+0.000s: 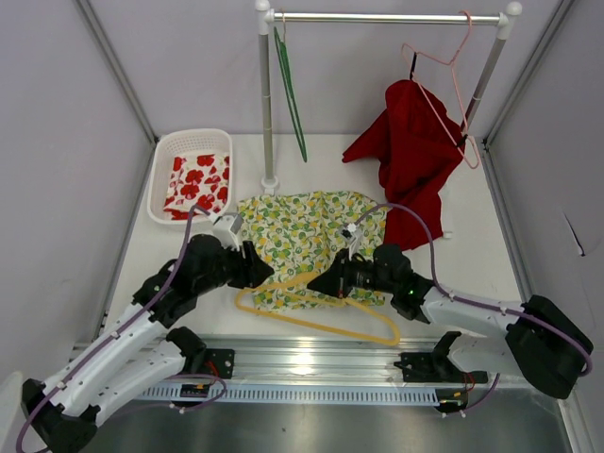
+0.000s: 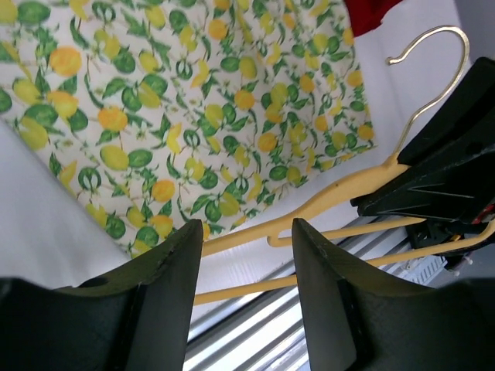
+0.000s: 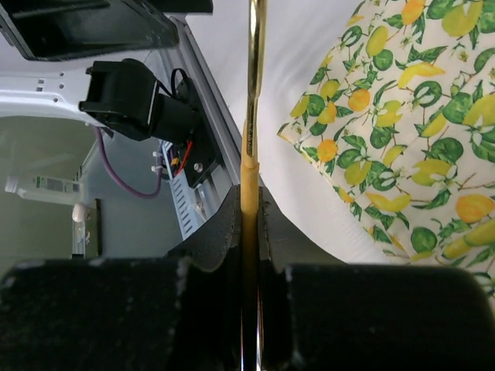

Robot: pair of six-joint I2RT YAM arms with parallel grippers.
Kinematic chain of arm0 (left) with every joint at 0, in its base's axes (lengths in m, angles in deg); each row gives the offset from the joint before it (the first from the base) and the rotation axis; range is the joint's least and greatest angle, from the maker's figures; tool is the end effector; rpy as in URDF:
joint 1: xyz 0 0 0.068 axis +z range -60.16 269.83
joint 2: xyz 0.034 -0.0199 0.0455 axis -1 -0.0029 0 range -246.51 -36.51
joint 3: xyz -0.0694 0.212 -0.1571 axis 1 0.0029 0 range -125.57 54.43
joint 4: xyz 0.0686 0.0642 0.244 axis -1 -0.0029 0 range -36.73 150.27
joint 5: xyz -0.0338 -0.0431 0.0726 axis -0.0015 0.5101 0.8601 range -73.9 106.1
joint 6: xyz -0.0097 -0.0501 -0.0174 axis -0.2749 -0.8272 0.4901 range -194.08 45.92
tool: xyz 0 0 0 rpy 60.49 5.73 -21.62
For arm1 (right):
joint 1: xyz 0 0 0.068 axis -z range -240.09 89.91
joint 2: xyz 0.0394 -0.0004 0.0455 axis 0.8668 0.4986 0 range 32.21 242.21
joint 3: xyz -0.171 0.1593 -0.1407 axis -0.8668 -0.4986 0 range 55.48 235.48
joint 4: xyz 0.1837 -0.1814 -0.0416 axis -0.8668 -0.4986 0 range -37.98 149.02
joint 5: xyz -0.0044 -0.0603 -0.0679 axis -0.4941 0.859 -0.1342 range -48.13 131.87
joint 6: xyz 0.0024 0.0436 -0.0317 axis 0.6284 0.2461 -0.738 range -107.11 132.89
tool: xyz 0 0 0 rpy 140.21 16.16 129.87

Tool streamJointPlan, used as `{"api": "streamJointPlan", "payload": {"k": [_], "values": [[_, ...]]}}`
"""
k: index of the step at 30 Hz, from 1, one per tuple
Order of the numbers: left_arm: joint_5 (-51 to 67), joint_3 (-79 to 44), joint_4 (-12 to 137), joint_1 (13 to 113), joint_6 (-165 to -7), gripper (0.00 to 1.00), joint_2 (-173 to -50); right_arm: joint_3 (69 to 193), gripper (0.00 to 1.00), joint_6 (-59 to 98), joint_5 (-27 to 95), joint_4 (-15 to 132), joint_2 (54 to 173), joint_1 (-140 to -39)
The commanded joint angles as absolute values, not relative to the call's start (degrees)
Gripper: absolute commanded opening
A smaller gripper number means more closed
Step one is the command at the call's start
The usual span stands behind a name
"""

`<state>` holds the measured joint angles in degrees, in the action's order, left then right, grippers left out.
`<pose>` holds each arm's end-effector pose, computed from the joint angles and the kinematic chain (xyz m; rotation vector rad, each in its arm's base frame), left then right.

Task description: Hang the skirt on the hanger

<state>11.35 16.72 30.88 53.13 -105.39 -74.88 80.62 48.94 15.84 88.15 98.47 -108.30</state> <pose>0.1213 -0.0940 0.2797 0.1558 2.1909 -0.7838 0.1492 0.1906 0.2172 -0.5762 1.9230 1.4102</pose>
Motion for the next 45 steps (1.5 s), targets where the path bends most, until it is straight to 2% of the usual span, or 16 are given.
{"api": "streamJointPlan", "payload": {"k": [1, 8, 19, 25, 37, 43, 45], "values": [[15.7, 17.9, 26.3, 51.6, -109.7, 0.54, -75.9, 79.2, 0.0, 50.2, 16.3, 100.4, 100.9, -109.5], [22.3, 18.7, 23.1, 44.6, -116.2, 0.54, -79.7, 76.4, 0.0, 49.4, 17.1, 105.4, 105.8, -109.5], [24.6, 24.6, 22.6, 41.9, -122.9, 0.54, -81.4, 74.7, 0.0, 51.9, 17.1, 118.8, 119.1, -109.4], [26.2, 27.0, 24.7, 38.9, -125.6, 0.53, -85.5, 74.7, 0.0, 51.5, 18.7, 118.4, 119.9, -109.0], [30.1, 28.6, 30.9, 38.5, -125.7, 0.58, -92.4, 72.8, 0.0, 50.1, 19.4, 117.4, 119.5, -108.3], [29.5, 30.0, 36.0, 38.5, -125.6, 0.5, -97.6, 72.9, 0.0, 49.1, 20.0, 116.2, 119.8, -108.4], [29.3, 29.9, 37.4, 38.5, -125.5, 0.36, -98.1, 72.9, 0.0, 48.5, 20.2, 115.8, 120.0, -108.4]]}}
